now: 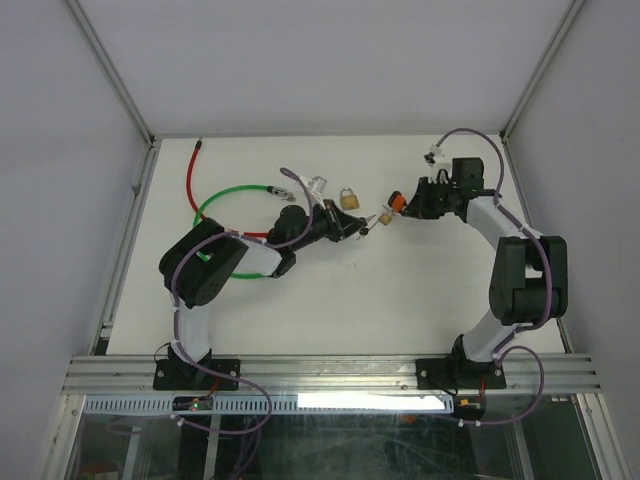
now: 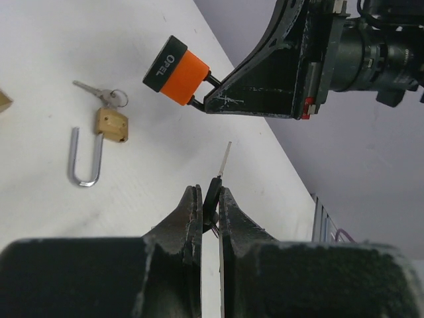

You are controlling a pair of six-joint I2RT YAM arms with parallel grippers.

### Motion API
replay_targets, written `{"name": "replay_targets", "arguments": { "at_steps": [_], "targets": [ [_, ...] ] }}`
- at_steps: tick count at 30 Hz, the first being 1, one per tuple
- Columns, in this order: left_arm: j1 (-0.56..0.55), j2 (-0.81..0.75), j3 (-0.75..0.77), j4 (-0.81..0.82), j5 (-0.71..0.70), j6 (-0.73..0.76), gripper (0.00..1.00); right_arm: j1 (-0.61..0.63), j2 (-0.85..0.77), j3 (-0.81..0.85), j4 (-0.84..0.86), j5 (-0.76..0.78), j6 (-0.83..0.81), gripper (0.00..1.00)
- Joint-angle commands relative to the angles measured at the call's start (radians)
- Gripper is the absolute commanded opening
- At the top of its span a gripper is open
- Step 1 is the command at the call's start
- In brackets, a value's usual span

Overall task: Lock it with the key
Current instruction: Place the lock at the center of the board.

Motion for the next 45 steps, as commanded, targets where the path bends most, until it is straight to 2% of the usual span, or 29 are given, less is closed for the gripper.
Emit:
{"name": "replay_targets", "arguments": {
  "at_steps": [1, 5, 9, 12, 16, 22, 27, 31, 34, 45],
  "targets": [
    [-0.084, 0.105, 0.219, -0.222, -0.118, 0.006, 0.00, -0.071, 0.006, 0.020, 0.069, 0.099, 0.091, 0.00],
    [-0.124, 0.255, 0.469, -0.336, -0.142, -0.040, 0.00, -0.106, 0.024, 0.019, 0.068, 0.106, 0.097, 0.00],
    [-0.146, 0.384, 0.666, -0.403, -0.141, -0.091, 0.00, -0.148, 0.051, 0.024, 0.063, 0.107, 0.109, 0.00],
    [-0.165, 0.453, 0.795, -0.472, -0.195, -0.103, 0.00, -0.185, 0.077, 0.029, 0.057, 0.094, 0.126, 0.01],
    [-0.187, 0.532, 0.945, -0.598, -0.295, -0.103, 0.04, -0.214, 0.089, 0.029, 0.054, 0.096, 0.136, 0.02],
    [-0.204, 0.634, 1.101, -0.669, -0.318, -0.163, 0.04, -0.224, 0.101, 0.030, 0.053, 0.106, 0.137, 0.04],
    [-0.217, 0.643, 1.115, -0.689, -0.351, -0.152, 0.11, -0.235, 0.110, 0.032, 0.049, 0.095, 0.142, 0.06],
    [-0.218, 0.633, 1.114, -0.691, -0.350, -0.130, 0.19, -0.240, 0.118, 0.042, 0.034, 0.084, 0.139, 0.13],
    [-0.219, 0.618, 1.114, -0.692, -0.346, -0.117, 0.29, -0.241, 0.118, 0.042, 0.031, 0.079, 0.139, 0.18],
    [-0.241, 0.453, 0.991, -0.652, -0.387, 0.083, 0.43, -0.244, 0.090, 0.045, 0.024, 0.071, 0.118, 0.34]
  ]
}}
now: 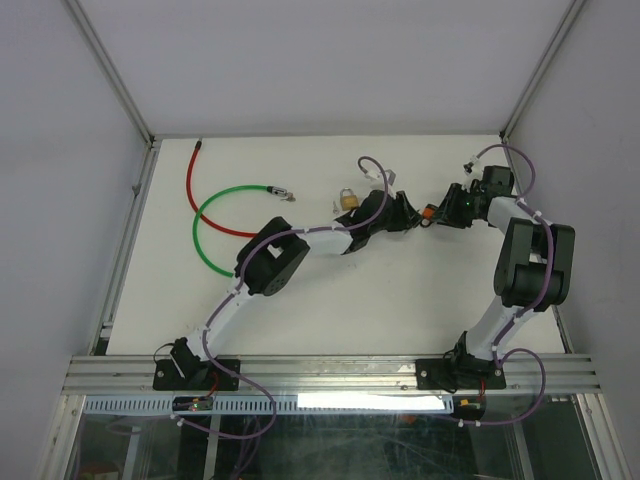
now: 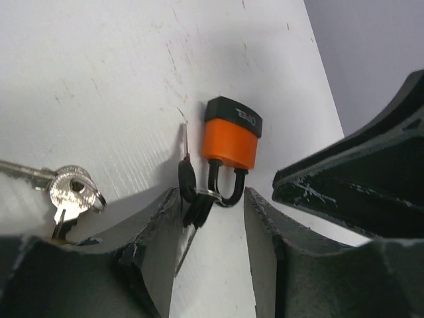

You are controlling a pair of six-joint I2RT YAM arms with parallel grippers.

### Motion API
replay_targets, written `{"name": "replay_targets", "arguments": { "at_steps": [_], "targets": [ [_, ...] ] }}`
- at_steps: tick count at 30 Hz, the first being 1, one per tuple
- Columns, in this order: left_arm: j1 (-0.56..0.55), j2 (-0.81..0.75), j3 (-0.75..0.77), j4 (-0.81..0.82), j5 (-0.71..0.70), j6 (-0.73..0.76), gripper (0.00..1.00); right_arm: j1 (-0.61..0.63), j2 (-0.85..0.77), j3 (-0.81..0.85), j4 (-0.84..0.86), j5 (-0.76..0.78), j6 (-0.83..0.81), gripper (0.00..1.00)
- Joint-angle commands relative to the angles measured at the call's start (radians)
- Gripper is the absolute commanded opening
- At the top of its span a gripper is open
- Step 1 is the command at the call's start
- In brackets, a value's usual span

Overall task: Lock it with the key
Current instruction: Place the lock at the center of the board.

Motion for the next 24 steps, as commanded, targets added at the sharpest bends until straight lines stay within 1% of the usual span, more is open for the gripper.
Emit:
{"name": "replay_targets", "arguments": {
  "at_steps": [1, 6, 10, 14, 17, 20, 21, 24],
  "targets": [
    [-0.030, -0.186, -0.059, 0.075, -0.052, 0.141, 0.44, -0.010, -0.044, 0.043, 0.022, -0.024, -0.017, 0.34],
    [-0.053, -0.312, -0.195, 0.149, -0.080, 0.262, 0.51, -0.010, -0.106, 0.031, 0.039, -0.053, -0.043, 0.35],
    [-0.058, -0.431, -0.345, 0.259, -0.085, 0.345, 0.55, -0.010, -0.195, 0.000, 0.071, -0.117, -0.074, 0.35],
    [-0.058, -0.598, -0.539, 0.381, -0.072, 0.453, 0.57, -0.009, -0.298, -0.043, 0.122, -0.205, -0.110, 0.34],
    [-0.063, -0.753, -0.732, 0.498, 0.005, 0.589, 0.57, -0.003, -0.384, -0.075, 0.152, -0.283, -0.156, 0.33],
    [-0.064, -0.897, -0.910, 0.585, 0.046, 0.683, 0.64, 0.013, -0.471, -0.108, 0.198, -0.325, -0.204, 0.33],
    [-0.064, -0.939, -0.977, 0.601, 0.065, 0.712, 0.68, 0.021, -0.497, -0.117, 0.211, -0.328, -0.220, 0.33],
    [-0.064, -1.045, -1.101, 0.637, 0.097, 0.759, 0.80, 0.046, -0.566, -0.148, 0.241, -0.358, -0.280, 0.35]
  ]
}}
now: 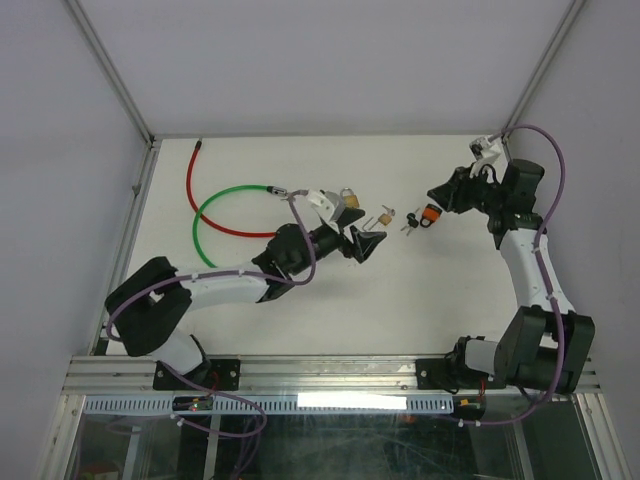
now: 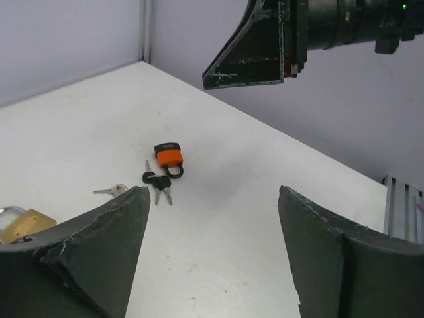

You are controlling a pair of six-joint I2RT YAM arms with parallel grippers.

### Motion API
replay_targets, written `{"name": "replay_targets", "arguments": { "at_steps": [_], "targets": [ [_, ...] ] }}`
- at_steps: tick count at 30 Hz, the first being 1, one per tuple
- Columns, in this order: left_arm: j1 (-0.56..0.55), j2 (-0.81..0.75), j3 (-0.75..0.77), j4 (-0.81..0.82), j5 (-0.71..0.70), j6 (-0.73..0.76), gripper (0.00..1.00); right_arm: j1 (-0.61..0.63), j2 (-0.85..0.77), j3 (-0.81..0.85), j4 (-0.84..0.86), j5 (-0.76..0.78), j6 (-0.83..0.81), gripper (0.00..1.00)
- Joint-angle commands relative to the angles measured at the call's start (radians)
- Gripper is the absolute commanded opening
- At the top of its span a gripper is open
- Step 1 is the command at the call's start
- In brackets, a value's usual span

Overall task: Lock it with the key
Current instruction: Place the lock at the center of the board.

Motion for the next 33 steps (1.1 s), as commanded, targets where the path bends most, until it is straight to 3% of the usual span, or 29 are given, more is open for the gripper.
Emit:
{"name": "replay_targets", "arguments": {
  "at_steps": [1, 8, 12, 16, 22, 33],
  "targets": [
    [-0.004, -0.158, -0.153, 0.162, 0.092, 0.158, 0.85, 0.043, -0.115, -0.037, 0.111, -0.100, -0.128, 0.37],
    [-0.001, -0.314, -0.353, 0.204, 0.105, 0.171, 0.99, 0.123, -0.112, 0.012, 0.017, -0.190, -0.358, 0.54],
    [0.006, -0.347, -0.415, 0.173, 0.073, 0.144, 0.99, 0.226, 0.005, 0.175, -0.177, -0.074, -0.446, 0.55],
    [0.014, -0.348, -0.444, 0.127, 0.024, 0.109, 0.99, 0.323, 0.158, 0.315, -0.291, 0.104, -0.429, 0.55],
    [0.018, -0.357, -0.482, 0.117, -0.038, 0.095, 0.99, 0.345, 0.320, 0.350, -0.273, 0.349, -0.376, 0.54],
    [0.022, -0.328, -0.482, 0.138, -0.049, 0.061, 0.99, 0.349, 0.496, 0.321, -0.155, 0.499, -0.160, 0.43]
  ]
}}
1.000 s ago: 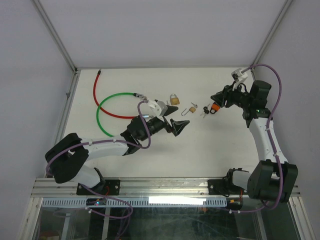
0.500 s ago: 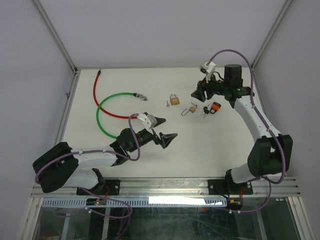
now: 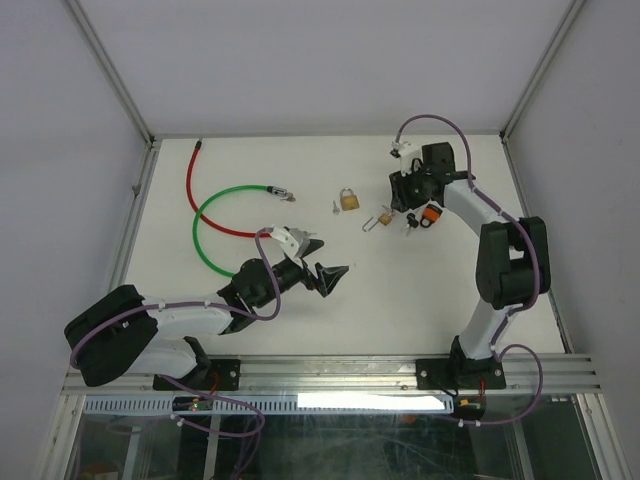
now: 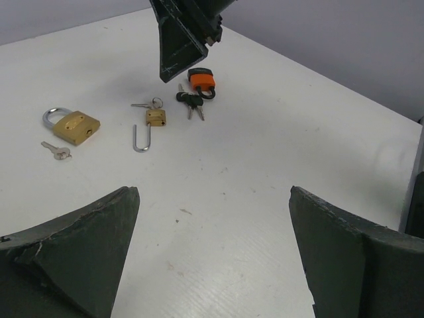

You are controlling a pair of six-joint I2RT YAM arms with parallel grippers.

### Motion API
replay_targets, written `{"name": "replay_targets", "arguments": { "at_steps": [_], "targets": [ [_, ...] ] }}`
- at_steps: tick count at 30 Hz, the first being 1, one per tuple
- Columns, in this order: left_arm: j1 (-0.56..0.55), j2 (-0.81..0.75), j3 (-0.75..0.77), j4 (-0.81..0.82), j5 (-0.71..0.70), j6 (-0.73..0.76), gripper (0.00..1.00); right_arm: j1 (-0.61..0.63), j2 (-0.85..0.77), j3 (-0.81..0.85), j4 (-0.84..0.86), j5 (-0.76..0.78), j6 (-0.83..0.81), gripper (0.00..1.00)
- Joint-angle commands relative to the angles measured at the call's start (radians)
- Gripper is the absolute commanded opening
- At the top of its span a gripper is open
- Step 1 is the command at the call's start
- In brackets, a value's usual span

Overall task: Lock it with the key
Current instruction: Place the lock at the center of the board, then pick up the lock from the center of the board.

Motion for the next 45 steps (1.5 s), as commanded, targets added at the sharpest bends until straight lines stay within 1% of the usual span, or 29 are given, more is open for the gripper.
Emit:
{"name": "replay_targets", "arguments": {
  "at_steps": [1, 4, 18, 25, 35, 39, 45],
  "targets": [
    [0.008, -0.004, -0.001, 0.056, -0.025, -0.022, 0.99, -0.001, 0.039, 0.002, 0.084, 0.063, 0.111, 0.41],
    [0.008, -0.007, -0.004, 0.058, -0.024, -0.027, 0.99, -0.001, 0.070, 0.008, 0.086, 0.079, 0.141, 0.37],
    [0.008, 0.006, -0.005, 0.074, -0.024, -0.041, 0.99, -0.002, 0.144, 0.005, 0.132, 0.093, 0.213, 0.33],
    [0.008, 0.008, -0.006, 0.073, -0.028, -0.042, 0.99, -0.002, 0.165, 0.012, 0.136, 0.086, 0.222, 0.27],
    [0.008, 0.015, -0.002, 0.074, -0.024, -0.046, 0.99, -0.001, 0.188, 0.028, 0.138, 0.090, 0.225, 0.23],
    [0.008, 0.015, -0.002, 0.074, -0.025, -0.046, 0.99, -0.002, 0.192, 0.032, 0.138, 0.088, 0.221, 0.19],
    [0.008, 0.017, -0.001, 0.073, -0.023, -0.048, 0.99, -0.001, 0.190, 0.032, 0.136, 0.081, 0.204, 0.08]
  ]
}}
